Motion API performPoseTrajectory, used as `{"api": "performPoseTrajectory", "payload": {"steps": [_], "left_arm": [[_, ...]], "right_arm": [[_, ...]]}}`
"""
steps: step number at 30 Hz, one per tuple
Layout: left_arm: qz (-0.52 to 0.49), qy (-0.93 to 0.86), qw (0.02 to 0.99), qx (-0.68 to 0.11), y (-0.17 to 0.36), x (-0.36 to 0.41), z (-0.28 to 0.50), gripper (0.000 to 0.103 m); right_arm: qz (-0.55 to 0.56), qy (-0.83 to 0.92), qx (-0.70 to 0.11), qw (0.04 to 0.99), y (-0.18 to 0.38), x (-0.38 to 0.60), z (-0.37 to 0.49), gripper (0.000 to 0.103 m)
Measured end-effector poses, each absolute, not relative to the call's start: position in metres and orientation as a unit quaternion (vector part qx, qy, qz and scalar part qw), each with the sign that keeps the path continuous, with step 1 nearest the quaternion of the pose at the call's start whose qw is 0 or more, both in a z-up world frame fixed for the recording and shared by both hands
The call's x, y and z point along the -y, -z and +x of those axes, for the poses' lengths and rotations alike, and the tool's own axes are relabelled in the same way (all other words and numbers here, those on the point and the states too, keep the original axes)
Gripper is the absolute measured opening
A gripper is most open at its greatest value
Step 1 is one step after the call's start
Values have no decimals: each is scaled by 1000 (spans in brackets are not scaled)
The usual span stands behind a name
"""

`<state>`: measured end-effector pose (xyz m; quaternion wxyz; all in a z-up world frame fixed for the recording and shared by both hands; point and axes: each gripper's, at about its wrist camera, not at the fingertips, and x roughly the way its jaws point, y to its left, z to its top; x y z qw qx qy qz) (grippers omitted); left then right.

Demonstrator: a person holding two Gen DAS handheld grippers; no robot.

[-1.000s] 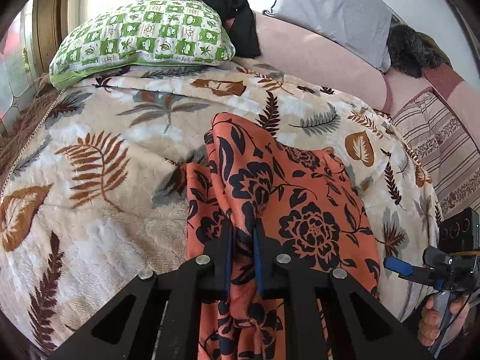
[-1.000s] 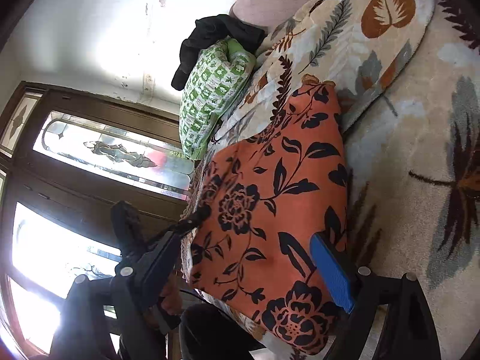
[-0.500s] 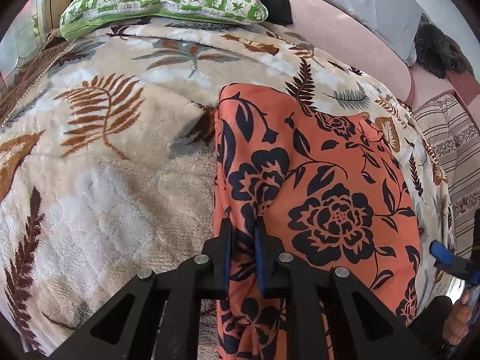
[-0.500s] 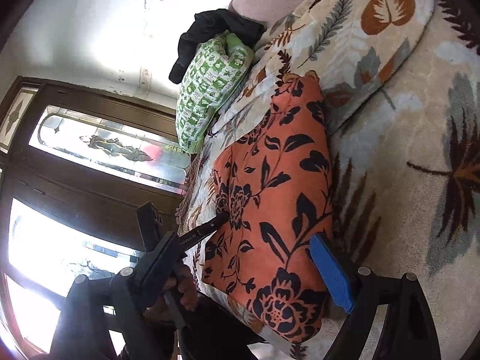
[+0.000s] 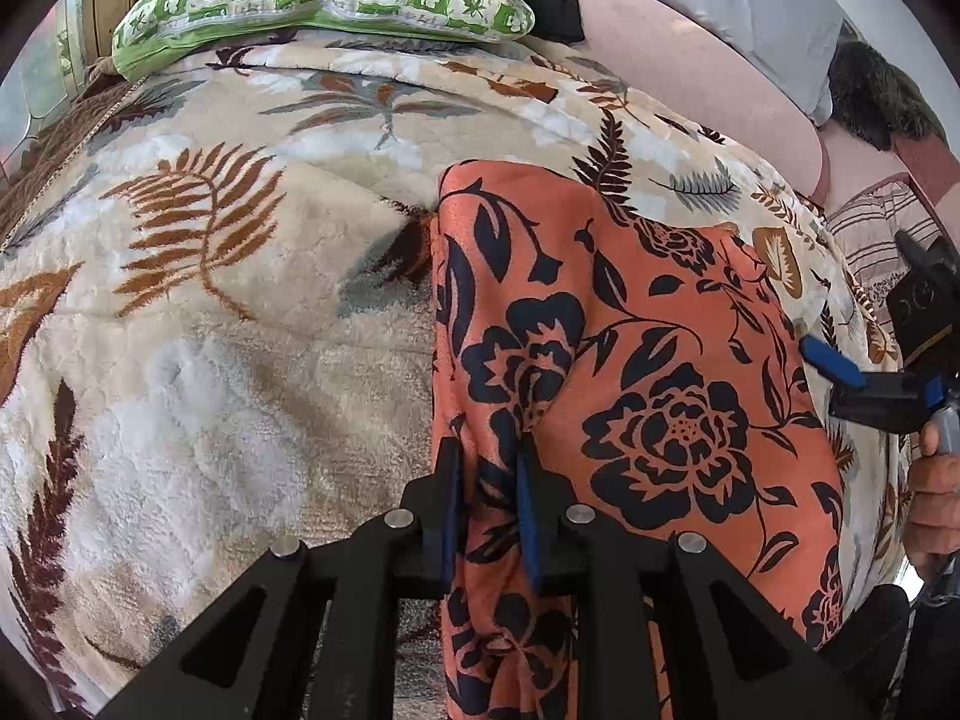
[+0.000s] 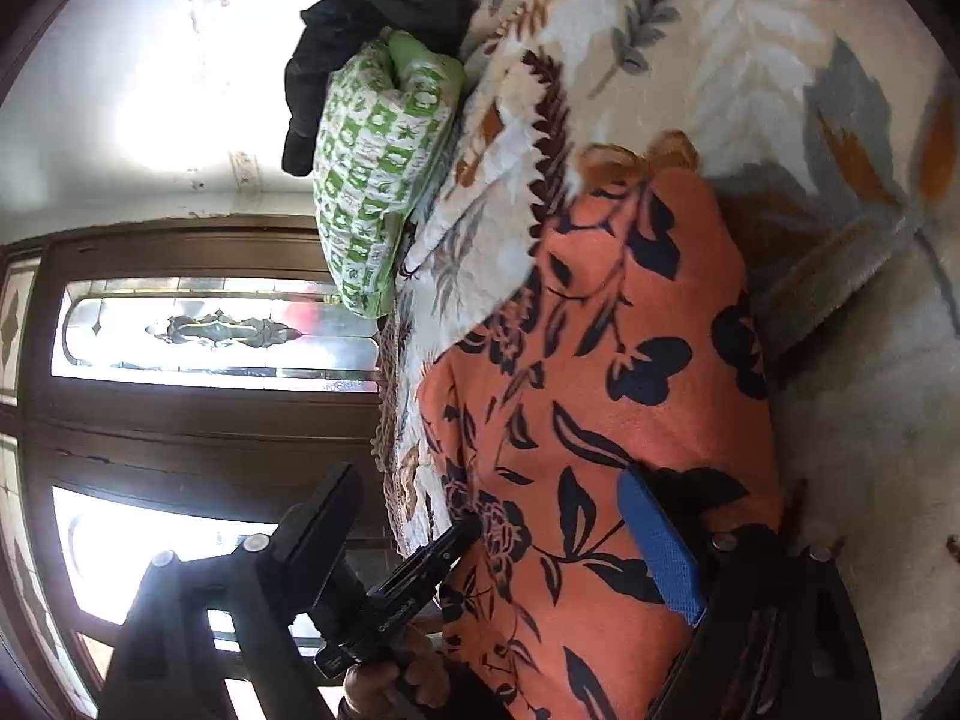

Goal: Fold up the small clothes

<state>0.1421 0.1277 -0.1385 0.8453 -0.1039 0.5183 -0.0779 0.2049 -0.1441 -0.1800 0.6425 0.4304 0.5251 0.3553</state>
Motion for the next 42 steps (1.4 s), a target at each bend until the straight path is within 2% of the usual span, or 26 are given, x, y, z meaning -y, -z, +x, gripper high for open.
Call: {"api": "performPoseTrajectory", "payload": {"steps": [2,4,7,13,18,21,25,31,33,34,35,36,37,39,42], "left_arm": [[-106,77,845,-519,139,-129,142,25],[-112,73,842,-522,141,-132,144,31],[-123,70,841,-523,140,-139,143,42],[-111,57,863,-490,102,-129,123,41],[-105,102,884,-443,64,-101,108,41],[-69,102,879,-461,75,-82,117,41],[-71,56,852,-515,126,-92,135,39],[-67,51,856,-510,125,-93,132,37],[-70,52,858,-507,126,-94,132,37],[-66,52,859,-505,126,-93,130,37],[-66,52,860,-503,127,-93,130,37],[-68,52,860,-502,127,-94,130,37],[-72,54,859,-503,127,-93,130,37],[-70,54,860,-503,127,-92,129,37],[-75,55,860,-502,127,-94,131,37]], "right_arm": [[417,-363,-514,656,176,137,212,90],[372,-323,-568,660,209,120,219,90],[403,-331,-542,659,203,130,216,90],[407,-341,-515,673,169,174,164,90],[407,-307,-543,667,195,197,113,90],[433,-292,-565,638,219,196,100,90],[472,-303,-564,606,229,189,90,90],[568,-271,-551,549,249,191,92,90],[567,-263,-551,553,244,190,90,90],[548,-263,-553,569,237,188,91,85],[516,-259,-561,593,231,186,92,69],[485,-249,-571,614,231,186,91,59],[463,-233,-588,621,240,185,90,32],[455,-226,-593,625,253,184,88,26],[376,-213,-592,680,224,170,89,26]]}}
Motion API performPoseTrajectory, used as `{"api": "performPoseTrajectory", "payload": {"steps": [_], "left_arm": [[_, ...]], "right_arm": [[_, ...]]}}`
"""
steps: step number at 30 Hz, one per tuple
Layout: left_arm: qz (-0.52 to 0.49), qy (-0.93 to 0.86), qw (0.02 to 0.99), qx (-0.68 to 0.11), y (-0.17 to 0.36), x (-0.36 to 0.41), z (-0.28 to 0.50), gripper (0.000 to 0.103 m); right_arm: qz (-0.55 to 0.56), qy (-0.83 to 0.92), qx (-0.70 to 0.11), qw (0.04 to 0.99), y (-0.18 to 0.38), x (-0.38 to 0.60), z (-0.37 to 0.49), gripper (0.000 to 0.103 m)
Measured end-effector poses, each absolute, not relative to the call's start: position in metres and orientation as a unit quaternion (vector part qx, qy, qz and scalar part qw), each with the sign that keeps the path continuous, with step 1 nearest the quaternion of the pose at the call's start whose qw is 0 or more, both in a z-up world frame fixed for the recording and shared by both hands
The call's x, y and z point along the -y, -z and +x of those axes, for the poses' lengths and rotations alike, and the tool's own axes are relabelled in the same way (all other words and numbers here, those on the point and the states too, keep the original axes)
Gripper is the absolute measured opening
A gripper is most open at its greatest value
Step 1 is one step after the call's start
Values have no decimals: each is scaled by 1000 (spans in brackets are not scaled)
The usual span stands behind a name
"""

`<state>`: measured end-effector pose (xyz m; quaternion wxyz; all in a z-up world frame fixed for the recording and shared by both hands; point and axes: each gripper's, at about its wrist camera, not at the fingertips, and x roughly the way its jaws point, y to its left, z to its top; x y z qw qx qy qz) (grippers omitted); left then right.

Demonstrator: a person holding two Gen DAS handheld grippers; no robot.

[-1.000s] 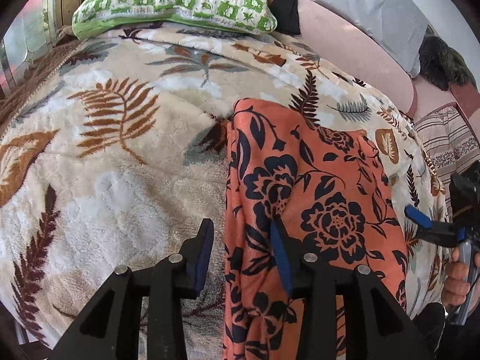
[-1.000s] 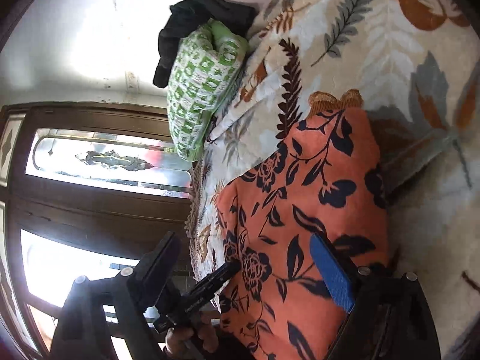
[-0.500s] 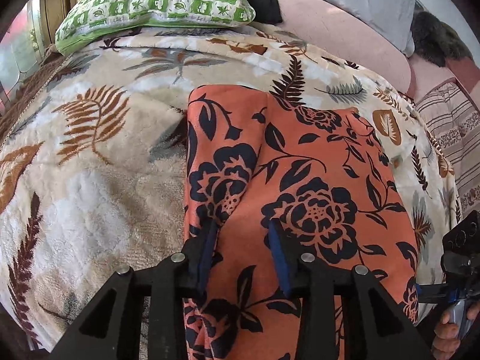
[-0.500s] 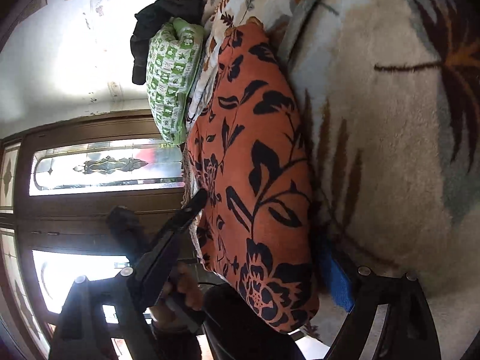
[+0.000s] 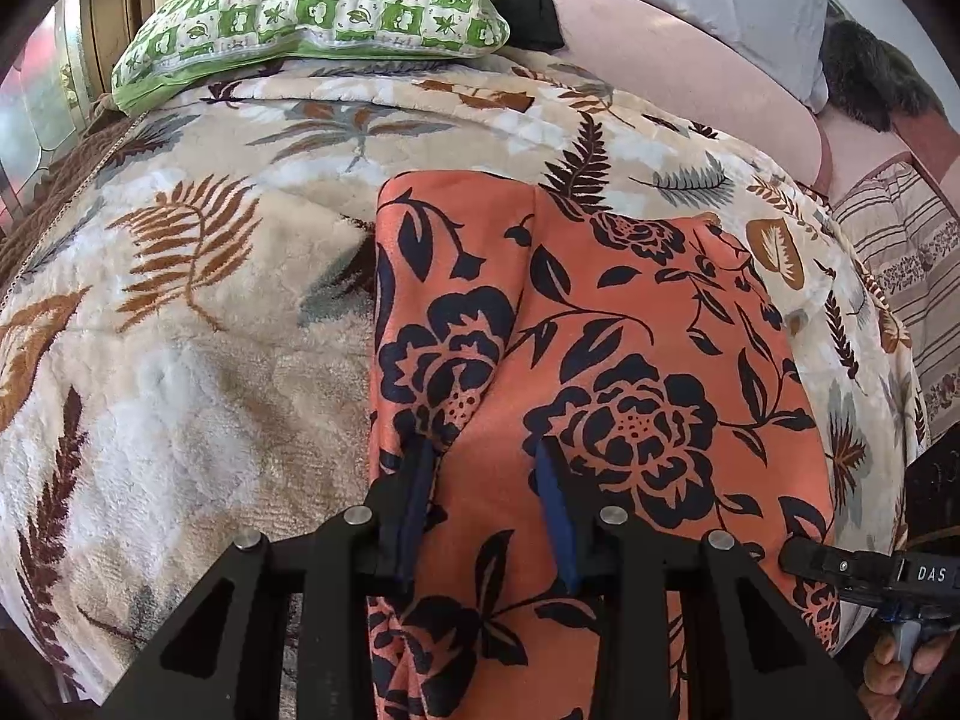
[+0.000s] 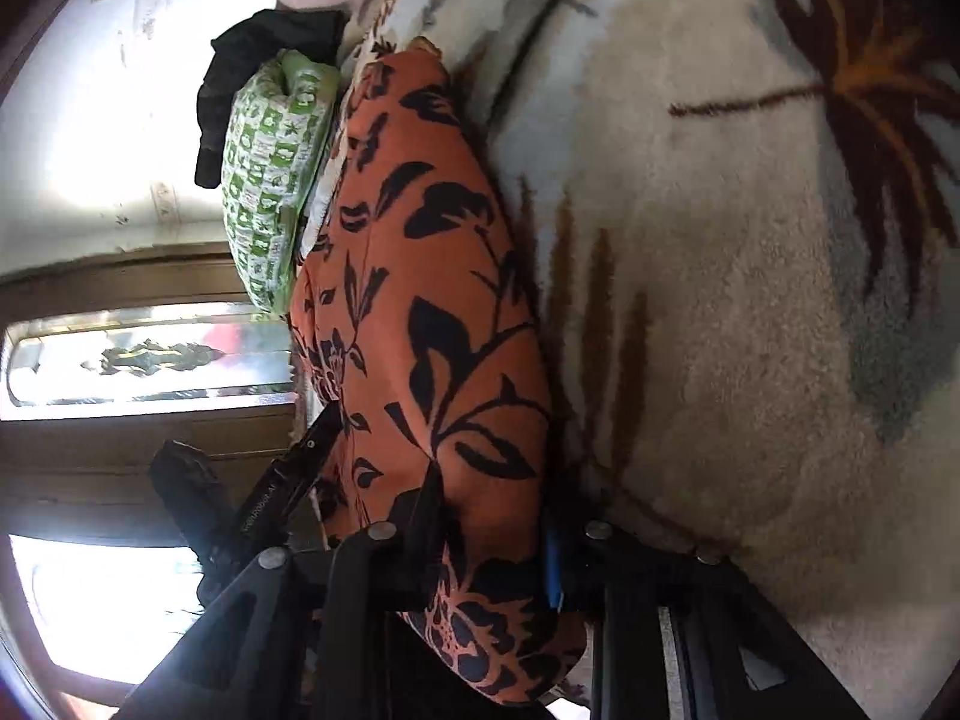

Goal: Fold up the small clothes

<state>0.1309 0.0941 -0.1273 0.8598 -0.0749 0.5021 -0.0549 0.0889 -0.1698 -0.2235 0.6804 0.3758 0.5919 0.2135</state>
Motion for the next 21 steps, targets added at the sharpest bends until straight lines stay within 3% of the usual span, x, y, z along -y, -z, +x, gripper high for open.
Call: {"api": "performPoseTrajectory", "payload": {"steps": [3,6,7,8,10,11,14,15,16,19,21], "left_arm": [[-78,61,862,-498,128,-95,129,37],[-81,67,862,-496,128,-98,128,37],[-82,69,862,-496,128,-98,128,37],[-82,69,862,-495,128,-98,128,37],[-79,70,863,-494,128,-97,128,37],[-78,70,863,-493,128,-96,127,37],[-79,71,864,-493,128,-97,127,37],[-78,70,864,-492,128,-97,127,37],[-79,70,864,-492,128,-98,127,37],[-81,71,865,-489,129,-100,126,37],[-72,73,867,-488,129,-95,126,37]], "right_arm": [[328,-215,-603,694,212,162,92,27],[362,-225,-602,675,209,170,95,38],[373,-226,-595,675,208,178,95,47],[393,-226,-579,677,203,186,96,67],[429,-209,-535,697,193,203,99,84],[436,-204,-523,703,190,206,105,85],[423,-227,-568,668,212,188,132,83],[411,-229,-587,659,222,177,137,76],[393,-229,-600,658,228,166,140,38],[301,-242,-562,732,186,145,130,36],[273,-233,-568,741,190,141,130,35]]}}
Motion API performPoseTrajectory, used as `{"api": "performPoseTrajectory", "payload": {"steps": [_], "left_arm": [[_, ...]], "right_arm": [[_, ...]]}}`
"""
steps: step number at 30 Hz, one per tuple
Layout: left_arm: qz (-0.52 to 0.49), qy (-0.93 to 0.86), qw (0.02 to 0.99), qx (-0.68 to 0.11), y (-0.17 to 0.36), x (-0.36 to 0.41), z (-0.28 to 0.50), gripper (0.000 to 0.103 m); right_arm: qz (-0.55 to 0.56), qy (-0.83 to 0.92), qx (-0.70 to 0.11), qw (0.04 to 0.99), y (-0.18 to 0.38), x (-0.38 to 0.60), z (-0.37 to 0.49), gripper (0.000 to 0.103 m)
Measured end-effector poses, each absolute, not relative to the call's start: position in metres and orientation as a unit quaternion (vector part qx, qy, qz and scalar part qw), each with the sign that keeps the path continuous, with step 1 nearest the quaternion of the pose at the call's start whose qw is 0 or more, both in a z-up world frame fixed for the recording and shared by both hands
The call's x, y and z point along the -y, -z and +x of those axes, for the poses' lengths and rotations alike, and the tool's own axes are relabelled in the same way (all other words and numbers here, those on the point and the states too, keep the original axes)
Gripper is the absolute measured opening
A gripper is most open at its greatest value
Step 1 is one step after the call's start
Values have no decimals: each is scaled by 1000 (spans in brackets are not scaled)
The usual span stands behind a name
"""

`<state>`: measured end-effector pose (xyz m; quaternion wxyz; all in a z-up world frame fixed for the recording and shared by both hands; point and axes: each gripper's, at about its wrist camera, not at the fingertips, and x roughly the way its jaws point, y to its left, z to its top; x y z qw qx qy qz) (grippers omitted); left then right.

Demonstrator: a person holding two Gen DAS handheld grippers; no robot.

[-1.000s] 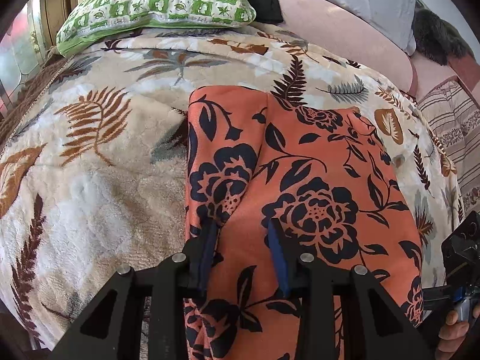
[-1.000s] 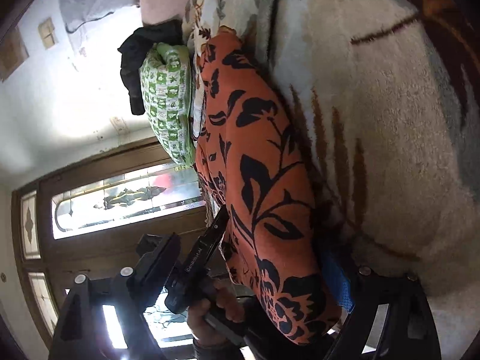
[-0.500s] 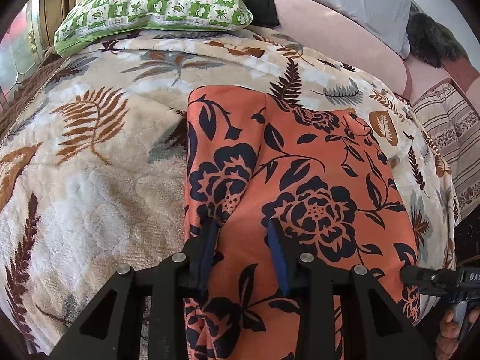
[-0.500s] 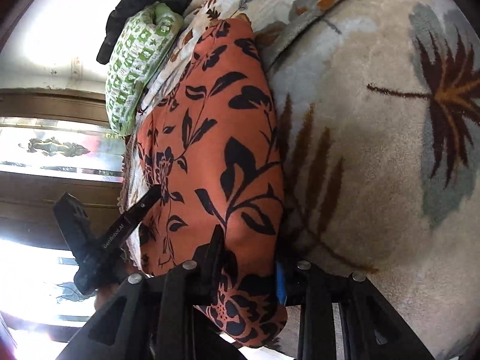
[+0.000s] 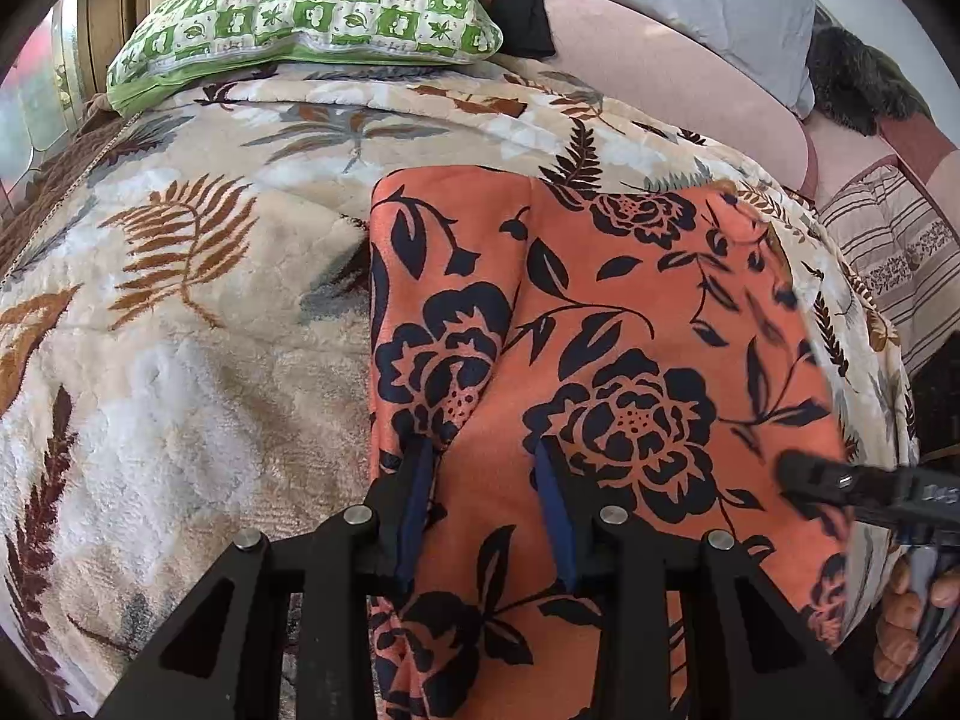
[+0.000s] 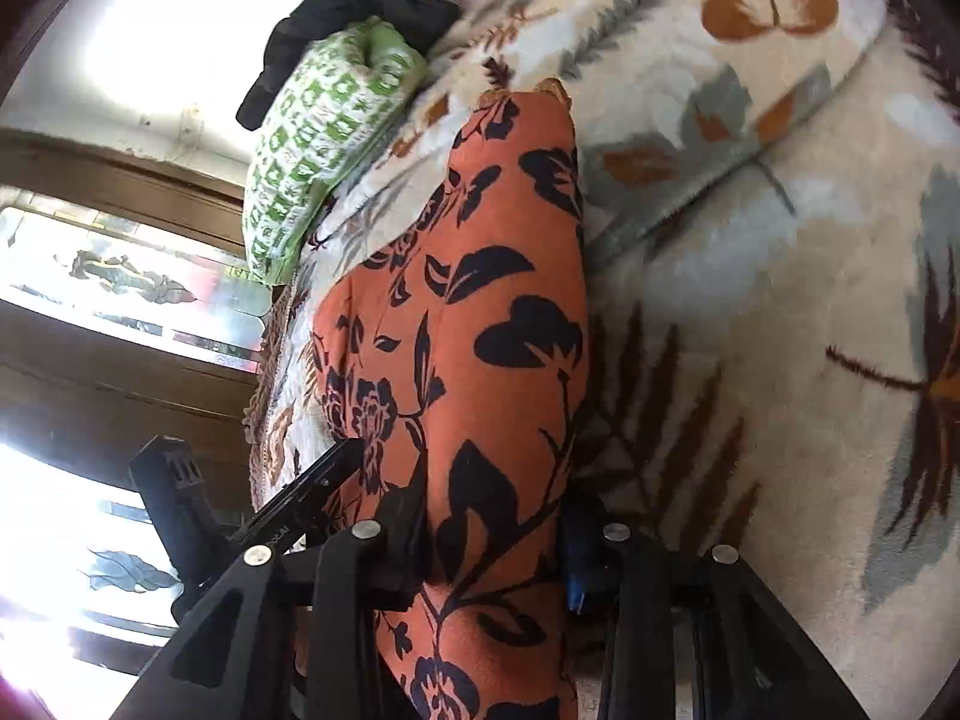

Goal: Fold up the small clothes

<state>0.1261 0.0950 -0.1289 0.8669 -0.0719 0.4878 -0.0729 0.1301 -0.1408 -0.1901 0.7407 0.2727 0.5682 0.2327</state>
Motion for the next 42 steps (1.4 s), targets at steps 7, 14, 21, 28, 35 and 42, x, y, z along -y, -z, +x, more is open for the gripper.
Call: {"api": "performPoseTrajectory", "payload": {"steps": [7,14,21,28,35,42], "left_arm": [[-63,69,871,-483,128,-91,126,37],[-67,70,871,-482,128,-91,125,37],[-54,72,874,-477,128,-88,125,37],[-129,98,871,-464,116,-106,120,37],[-247,103,850,-455,106,-142,75,56],[-291,95,800,-516,153,-152,62,19]], "right_arm": [[358,-236,-535,729,191,175,144,71],[391,-230,-563,691,218,163,217,35],[247,-206,-564,761,215,145,216,30],[230,-179,-521,802,166,148,183,71],[192,-267,-493,805,133,113,122,72],[175,-280,-522,786,170,91,106,73]]}}
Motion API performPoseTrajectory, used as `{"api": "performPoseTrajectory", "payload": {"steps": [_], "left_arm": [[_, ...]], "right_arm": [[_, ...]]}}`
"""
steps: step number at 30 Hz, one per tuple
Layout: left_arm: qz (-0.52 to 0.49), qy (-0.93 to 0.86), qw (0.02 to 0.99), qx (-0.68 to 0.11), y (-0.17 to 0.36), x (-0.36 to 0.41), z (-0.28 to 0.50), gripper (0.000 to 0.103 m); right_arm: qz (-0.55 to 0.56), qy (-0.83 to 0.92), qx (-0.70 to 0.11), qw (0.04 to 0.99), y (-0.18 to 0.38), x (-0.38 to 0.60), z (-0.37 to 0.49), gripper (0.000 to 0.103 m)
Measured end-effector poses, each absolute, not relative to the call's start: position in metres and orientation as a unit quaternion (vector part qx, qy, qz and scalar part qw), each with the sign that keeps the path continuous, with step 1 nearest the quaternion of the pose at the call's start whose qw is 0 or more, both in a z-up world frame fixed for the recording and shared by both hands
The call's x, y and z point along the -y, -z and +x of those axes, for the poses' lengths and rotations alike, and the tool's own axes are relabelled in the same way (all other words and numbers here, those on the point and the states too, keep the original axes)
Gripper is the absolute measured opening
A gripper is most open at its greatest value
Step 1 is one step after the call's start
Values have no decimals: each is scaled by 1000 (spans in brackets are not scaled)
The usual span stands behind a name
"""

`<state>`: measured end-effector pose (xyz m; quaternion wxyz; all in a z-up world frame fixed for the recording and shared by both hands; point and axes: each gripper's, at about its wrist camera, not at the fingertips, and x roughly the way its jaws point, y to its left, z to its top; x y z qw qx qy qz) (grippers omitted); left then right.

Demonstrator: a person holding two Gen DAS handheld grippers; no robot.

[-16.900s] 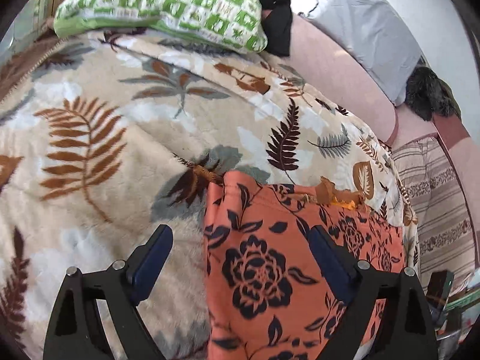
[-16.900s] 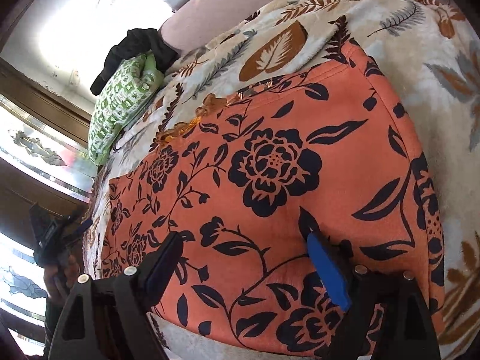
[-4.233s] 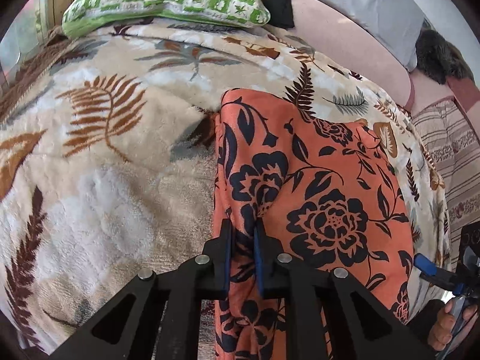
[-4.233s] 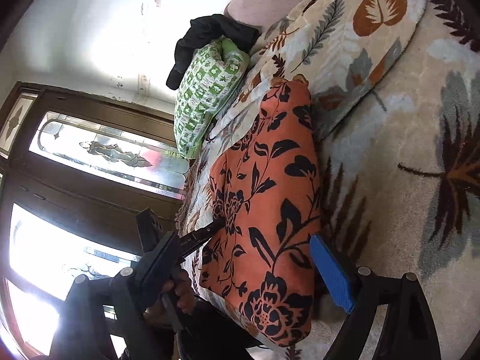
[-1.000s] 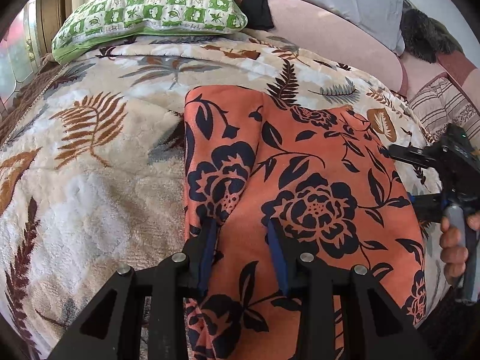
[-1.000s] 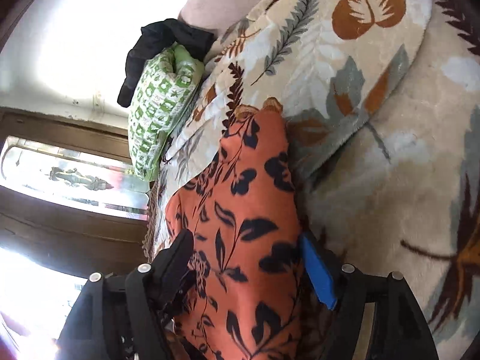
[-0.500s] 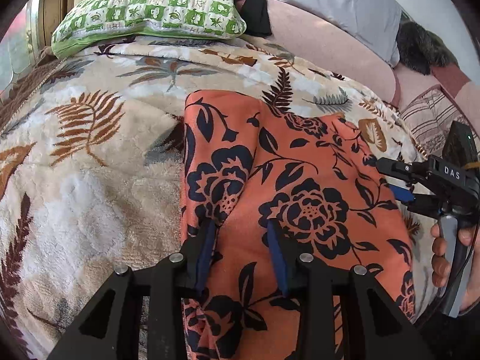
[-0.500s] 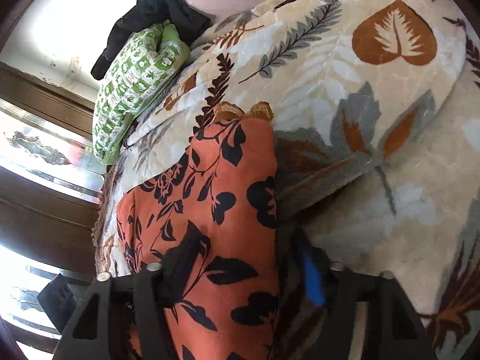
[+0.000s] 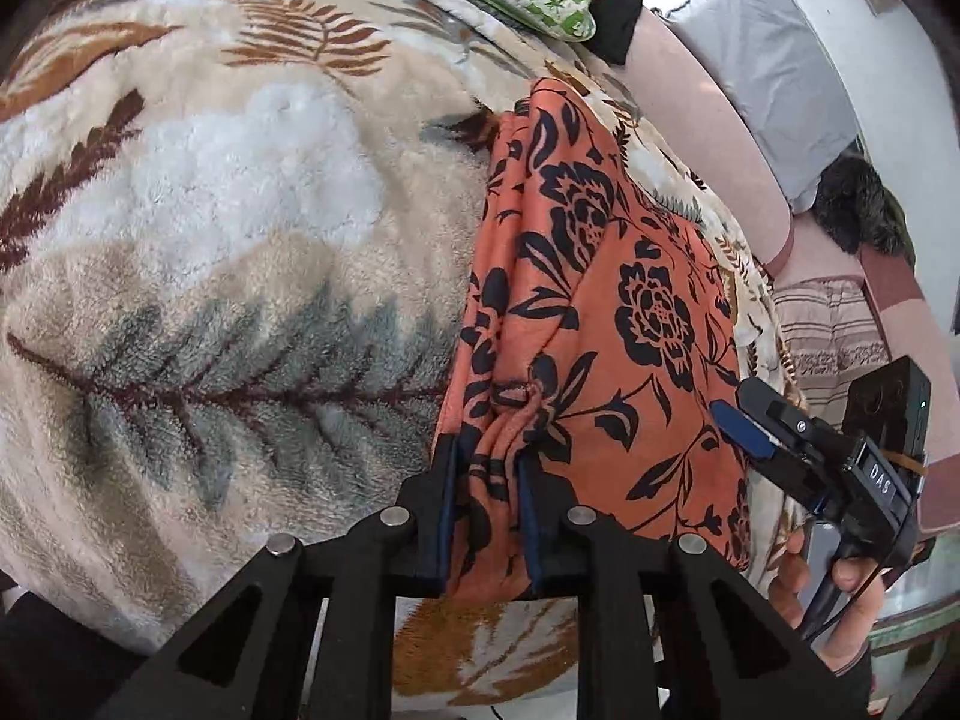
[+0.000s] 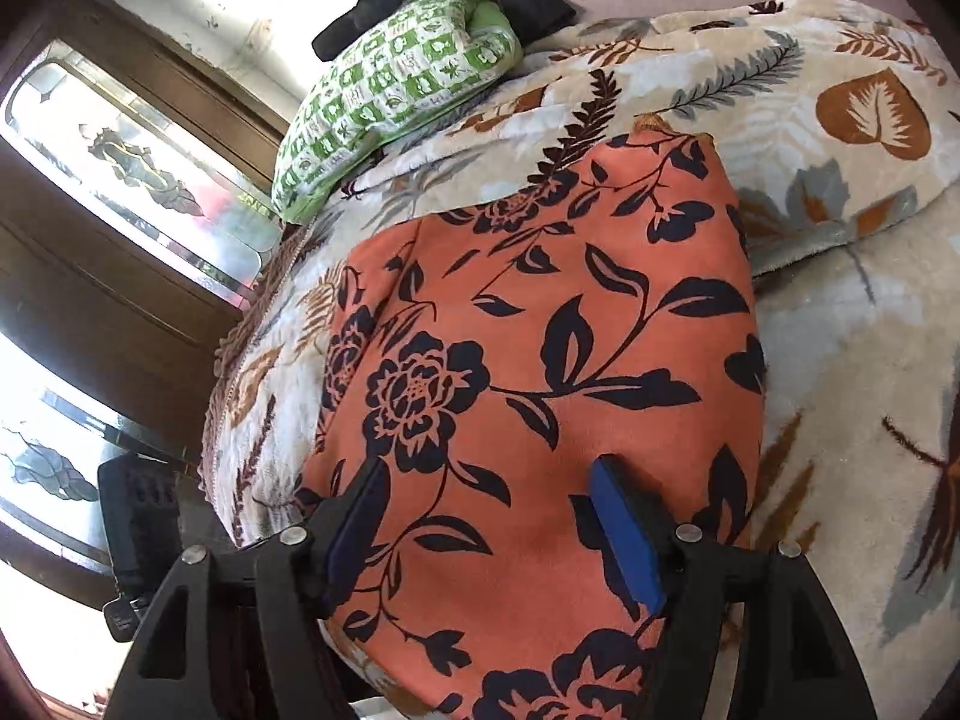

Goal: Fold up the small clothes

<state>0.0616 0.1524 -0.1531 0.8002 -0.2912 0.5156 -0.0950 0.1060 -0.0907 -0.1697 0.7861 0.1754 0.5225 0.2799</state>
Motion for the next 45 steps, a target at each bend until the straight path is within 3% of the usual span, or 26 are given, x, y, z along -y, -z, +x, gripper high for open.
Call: {"api": "performPoseTrajectory", "payload": {"steps": [3,5,7,9,12,14,16,19,21,26,31,45], "left_arm": [[-235,91,820,-515,135,-137,61,20],[-220,91,832,-501,117,-133,63,29],[-221,100,850,-468,95,-133,72,68],[-204,97,874,-431,77,-133,90,76],[-200,127,863,-447,82,-131,143,75],[-216,133,850,-462,97,-136,174,62],[-231,130,836,-481,115,-140,200,29],[-206,95,825,-517,143,-143,226,18],[-244,92,815,-517,153,-153,230,20],[-173,66,850,-493,127,-136,210,24],[-119,57,872,-471,103,-123,177,40],[-68,53,886,-456,93,-113,124,44]], "right_arm": [[184,-278,-531,779,167,93,108,73],[196,-281,-533,774,170,95,113,74],[203,-282,-532,772,171,97,112,74],[201,-284,-531,772,171,97,112,74],[200,-286,-533,771,170,95,111,75],[203,-288,-534,769,171,95,111,76],[205,-293,-534,766,171,95,112,76],[202,-301,-536,763,173,96,112,76],[203,-306,-535,761,173,96,113,76],[201,-307,-535,760,174,96,114,77],[208,-302,-535,761,172,96,113,78],[212,-294,-544,757,173,91,118,83]]}}
